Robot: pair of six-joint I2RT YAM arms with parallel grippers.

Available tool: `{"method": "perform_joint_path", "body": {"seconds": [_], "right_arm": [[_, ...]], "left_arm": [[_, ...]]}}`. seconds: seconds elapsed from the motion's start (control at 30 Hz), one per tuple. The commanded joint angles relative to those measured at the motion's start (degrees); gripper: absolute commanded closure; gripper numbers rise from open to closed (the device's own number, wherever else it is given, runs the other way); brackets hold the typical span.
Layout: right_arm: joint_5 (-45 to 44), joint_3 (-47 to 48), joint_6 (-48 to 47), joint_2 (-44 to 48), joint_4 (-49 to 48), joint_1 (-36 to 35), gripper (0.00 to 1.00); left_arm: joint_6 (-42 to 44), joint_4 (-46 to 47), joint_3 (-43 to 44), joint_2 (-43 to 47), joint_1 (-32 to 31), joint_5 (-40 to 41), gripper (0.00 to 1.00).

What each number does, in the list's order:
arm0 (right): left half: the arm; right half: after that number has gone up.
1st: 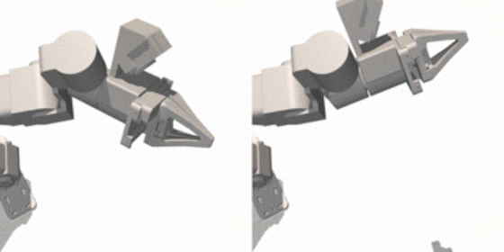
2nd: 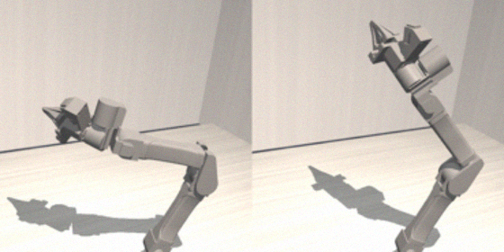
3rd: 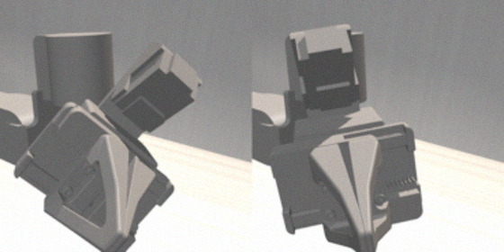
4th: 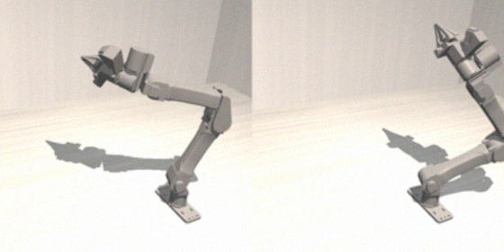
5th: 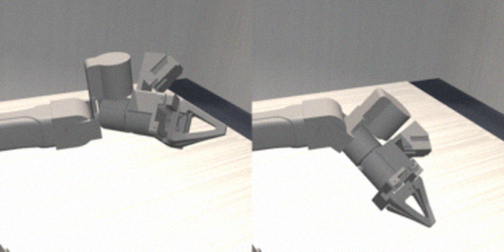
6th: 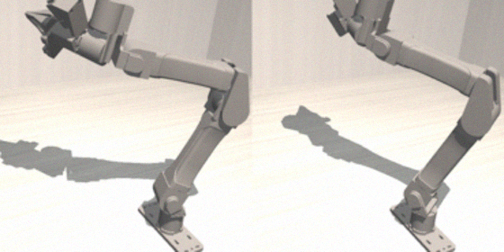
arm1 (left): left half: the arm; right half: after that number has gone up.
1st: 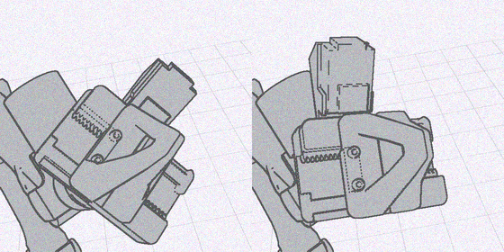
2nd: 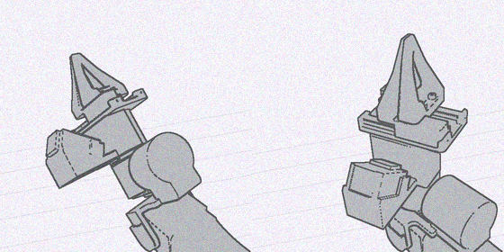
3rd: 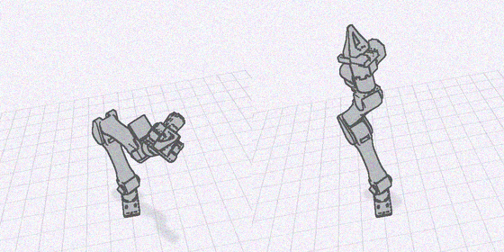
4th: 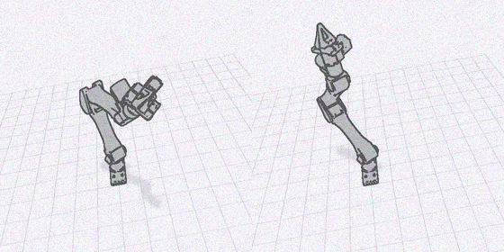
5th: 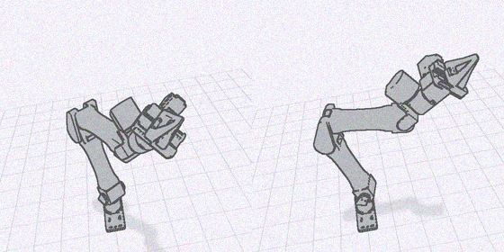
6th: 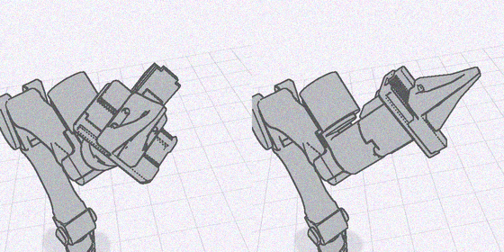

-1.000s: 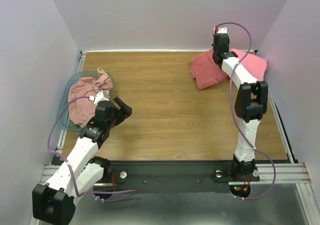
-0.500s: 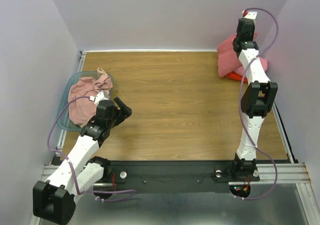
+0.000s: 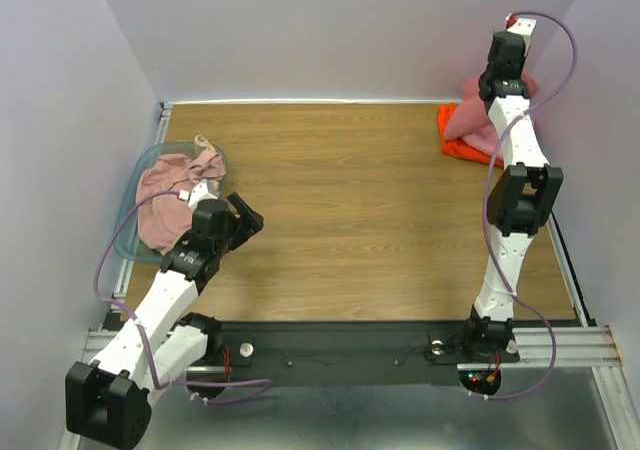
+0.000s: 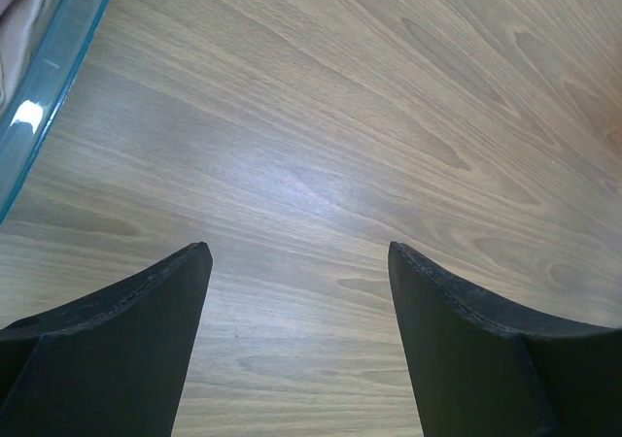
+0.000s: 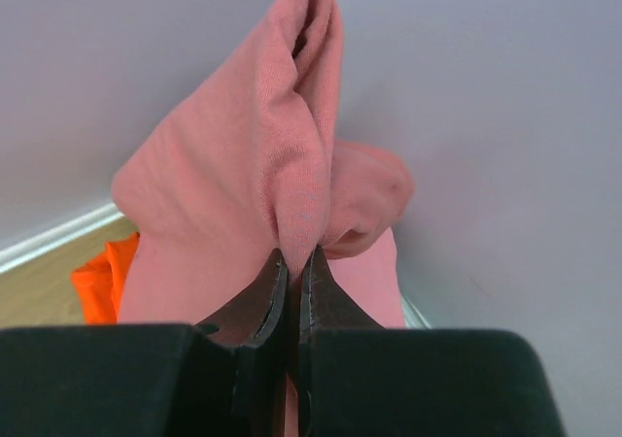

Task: Fold and stack the t-shirts
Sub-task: Neatly place the folded tshirt to the corner

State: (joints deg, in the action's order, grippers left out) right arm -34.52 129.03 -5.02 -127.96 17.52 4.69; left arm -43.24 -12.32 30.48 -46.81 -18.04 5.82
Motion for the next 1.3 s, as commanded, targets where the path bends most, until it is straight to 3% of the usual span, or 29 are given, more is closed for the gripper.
{"method": "perform_joint_path", "body": {"seconds": [0.0, 0.23, 0.4, 0.43, 0.47, 0.53, 0.57, 0.6, 0.8, 0.93, 1.1, 1.17, 1.27], "right_arm": [[0.50, -2.55, 2.02, 1.75, -3.02, 1.63, 1.00], [1.13, -5.55, 3.61, -1.06, -3.02, 5.23, 0.98], [-1.68, -5.72, 2.82, -3.69, -3.02, 7.70, 0.83], [-2.99, -5.90, 2.82, -4.31, -3.02, 8.23, 0.74], [-3.44, -5.98, 2.82, -4.75, -3.02, 8.49, 0.49], [-4.23, -6.68, 2.82, -5.19, -3.02, 8.85, 0.26], [-4.15, -7.12, 3.17, -4.84, -2.93, 8.85, 0.07], [-3.19, -8.00, 3.78, -4.41, -2.93, 8.85, 0.00], [3.83, -11.95, 11.76, 4.53, -1.96, 8.85, 0.00], [20.22, -18.71, 17.49, 14.63, -0.38, 8.76, 0.00], [31.26, -34.25, 22.67, 30.55, 0.50, 7.09, 0.00], [36.70, -46.29, 26.01, 39.92, 0.50, 5.69, 0.00], [35.94, -63.56, 29.97, 52.49, 0.41, 1.30, 0.00]], "left_arm": [[0.97, 2.91, 1.95, -0.04, -0.24, -0.46, 0.15], [1.32, 2.47, 2.83, -0.65, -0.24, -0.38, 0.15], [1.23, 3.17, 3.27, -1.53, -0.24, -0.46, 0.15], [1.23, 3.09, 3.44, -2.14, -0.24, -0.55, 0.15], [1.41, 3.17, 3.53, -2.41, -0.24, -0.55, 0.15], [1.41, 3.18, 3.97, -3.20, -0.33, -0.73, 0.15], [1.41, 3.26, 4.06, -3.38, -0.33, -0.73, 0.15], [1.50, 3.26, 4.32, -3.73, -0.33, -0.99, 0.15], [1.85, 2.91, 4.85, -2.86, -0.33, -2.57, 0.15], [1.76, 2.30, 4.94, -1.10, -0.33, -3.71, 0.15], [0.27, 1.59, 4.85, 0.05, -0.50, -5.29, 0.14], [-0.87, 1.86, 3.89, 0.31, -1.29, -5.56, 0.15], [-3.86, 4.74, 1.61, 1.45, -4.01, -7.32, 0.14]]}}
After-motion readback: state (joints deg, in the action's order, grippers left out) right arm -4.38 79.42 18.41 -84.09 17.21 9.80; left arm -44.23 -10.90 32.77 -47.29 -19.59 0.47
